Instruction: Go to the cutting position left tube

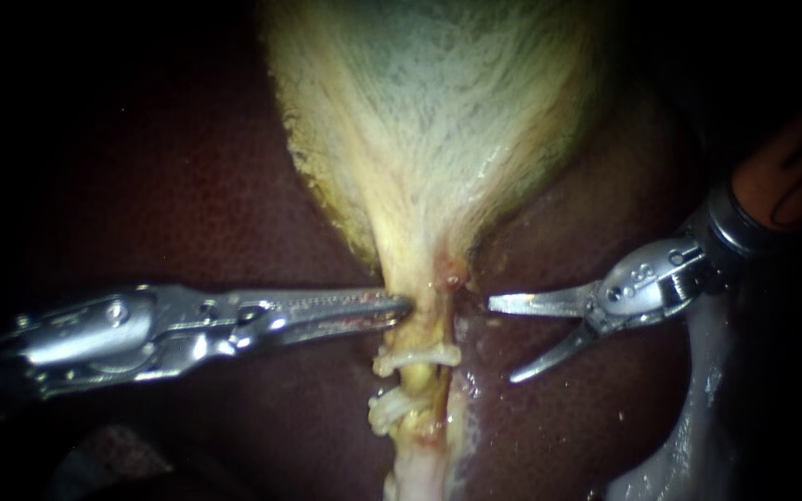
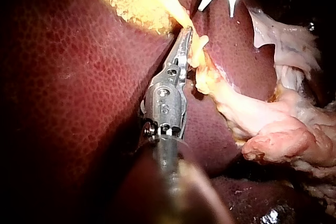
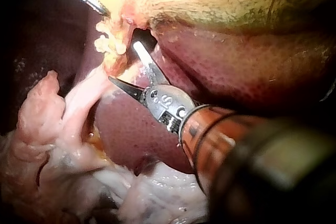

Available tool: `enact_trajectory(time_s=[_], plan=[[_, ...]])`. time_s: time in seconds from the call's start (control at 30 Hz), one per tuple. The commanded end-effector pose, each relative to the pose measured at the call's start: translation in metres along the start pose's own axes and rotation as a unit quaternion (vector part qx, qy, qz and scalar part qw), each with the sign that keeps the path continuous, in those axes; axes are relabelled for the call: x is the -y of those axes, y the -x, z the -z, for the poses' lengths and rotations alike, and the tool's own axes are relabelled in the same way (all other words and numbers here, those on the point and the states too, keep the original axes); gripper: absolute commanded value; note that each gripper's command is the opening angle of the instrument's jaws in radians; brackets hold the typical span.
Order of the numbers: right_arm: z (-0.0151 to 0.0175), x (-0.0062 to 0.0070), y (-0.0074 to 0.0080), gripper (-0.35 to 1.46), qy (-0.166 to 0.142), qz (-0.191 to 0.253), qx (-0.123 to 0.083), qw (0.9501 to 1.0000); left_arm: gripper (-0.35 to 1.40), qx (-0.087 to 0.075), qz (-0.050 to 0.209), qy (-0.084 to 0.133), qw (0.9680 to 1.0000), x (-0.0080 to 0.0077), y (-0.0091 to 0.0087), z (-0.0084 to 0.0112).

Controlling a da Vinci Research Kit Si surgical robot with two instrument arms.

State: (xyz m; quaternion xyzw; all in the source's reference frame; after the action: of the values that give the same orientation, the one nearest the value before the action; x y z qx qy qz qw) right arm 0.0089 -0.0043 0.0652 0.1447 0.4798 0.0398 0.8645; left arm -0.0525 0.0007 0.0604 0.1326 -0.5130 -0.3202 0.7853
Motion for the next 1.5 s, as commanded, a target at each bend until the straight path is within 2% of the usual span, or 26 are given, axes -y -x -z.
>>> enact_trajectory(time_s=[0.03, 0.2, 0.33, 0.53, 0.73, 0.87, 1.17, 1.5], plan=[[-0.0003, 0.0003, 0.0, 1.43, -0.004, 0.0, -0.002, 1.0, -0.13, 0.0, 0.0, 0.0, 1.0, 0.0, 0.0, 0.0001], [-0.0015, 0.0017, 0.0, 1.43, -0.021, -0.017, -0.008, 0.9996, -0.13, 0.0, 0.0, -0.006, 1.0, -0.0002, 0.0001, 0.0011], [-0.0033, 0.003, -0.0001, 1.42, -0.041, -0.048, -0.014, 0.9979, -0.13, 0.0, 0.003, 0.004, 1.0, -0.0014, 0.0006, 0.0034], [-0.0077, 0.0053, 0.0004, 1.42, -0.07, -0.081, -0.02, 0.994, -0.13, -0.001, 0.007, 0.018, 0.9998, -0.0035, 0.0009, 0.0066], [-0.0112, 0.0065, 0.0014, 1.38, -0.089, -0.096, -0.023, 0.9912, -0.13, 0.003, 0.011, 0.021, 0.9997, -0.0035, 0.002, 0.0086], [-0.0126, 0.0065, 0.002, 1.35, -0.104, -0.098, -0.024, 0.9895, -0.13, 0.003, 0.012, 0.024, 0.9996, -0.0025, 0.0024, 0.009], [-0.0131, 0.0051, 0.0027, 1.33, -0.093, -0.098, -0.022, 0.9906, -0.13, 0.005, 0.012, 0.022, 0.9997, -0.0002, 0.003, 0.0094], [-0.0123, 0.004, 0.0023, 1.33, -0.083, -0.103, -0.018, 0.9911, -0.13, 0.005, 0.011, 0.017, 0.9998, 0.001, 0.0032, 0.0094]])
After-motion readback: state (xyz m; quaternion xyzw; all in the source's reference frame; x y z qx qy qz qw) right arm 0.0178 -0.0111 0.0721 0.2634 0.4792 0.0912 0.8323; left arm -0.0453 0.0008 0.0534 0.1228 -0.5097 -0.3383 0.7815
